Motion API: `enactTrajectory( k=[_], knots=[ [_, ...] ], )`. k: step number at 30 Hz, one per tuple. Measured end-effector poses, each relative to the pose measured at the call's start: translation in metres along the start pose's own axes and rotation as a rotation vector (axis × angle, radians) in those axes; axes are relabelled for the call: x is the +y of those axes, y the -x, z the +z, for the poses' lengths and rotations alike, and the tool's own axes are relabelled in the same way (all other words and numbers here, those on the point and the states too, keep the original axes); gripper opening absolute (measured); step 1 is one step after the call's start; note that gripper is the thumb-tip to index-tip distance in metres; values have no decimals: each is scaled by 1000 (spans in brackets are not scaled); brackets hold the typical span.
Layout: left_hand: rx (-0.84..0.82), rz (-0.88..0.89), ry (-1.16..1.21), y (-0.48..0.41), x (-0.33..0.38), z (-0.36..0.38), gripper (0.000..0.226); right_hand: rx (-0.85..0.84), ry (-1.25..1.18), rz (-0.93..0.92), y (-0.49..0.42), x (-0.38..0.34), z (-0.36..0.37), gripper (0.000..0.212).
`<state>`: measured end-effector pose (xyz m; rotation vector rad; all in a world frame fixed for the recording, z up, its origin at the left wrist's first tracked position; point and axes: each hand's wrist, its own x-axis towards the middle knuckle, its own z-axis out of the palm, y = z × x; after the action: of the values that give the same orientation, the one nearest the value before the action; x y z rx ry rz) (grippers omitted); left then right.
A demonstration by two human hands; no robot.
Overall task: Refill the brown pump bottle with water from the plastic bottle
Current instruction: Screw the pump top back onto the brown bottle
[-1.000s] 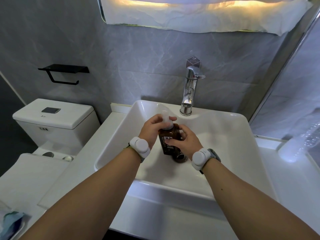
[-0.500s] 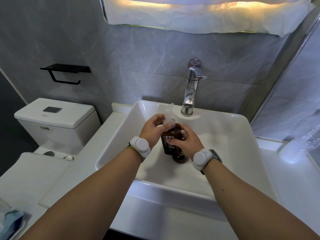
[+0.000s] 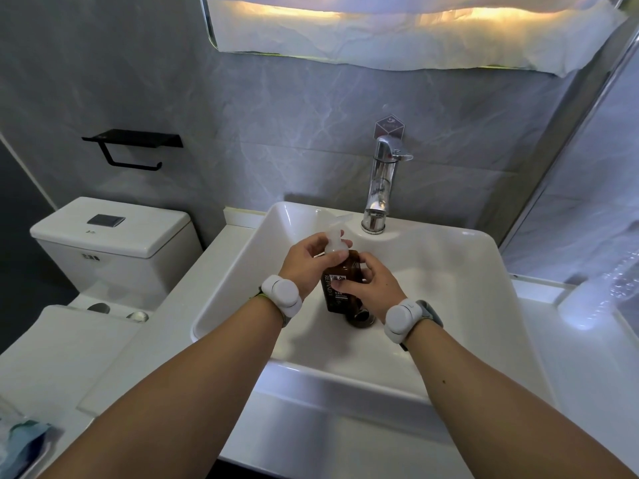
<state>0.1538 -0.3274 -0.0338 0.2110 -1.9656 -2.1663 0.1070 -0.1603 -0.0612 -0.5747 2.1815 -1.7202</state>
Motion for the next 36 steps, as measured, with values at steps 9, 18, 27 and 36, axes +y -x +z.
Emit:
enactTrajectory(
  k=[9,18,27,36],
  knots=[
    [180,-76,-73,-3,-6,1,53,-11,-12,-33,0,-1,3,51],
    [-78,-132,133,-5,-2,-3,40,-21,-81,3,0,-2,0,43],
    [-36,-125,63,-3,-2,-5,35,-35,-106,-6,0,-2,1,49],
    [-5,-65,31,0,-2,2,17,-21,-94,-30,0,-2,2,52]
  ],
)
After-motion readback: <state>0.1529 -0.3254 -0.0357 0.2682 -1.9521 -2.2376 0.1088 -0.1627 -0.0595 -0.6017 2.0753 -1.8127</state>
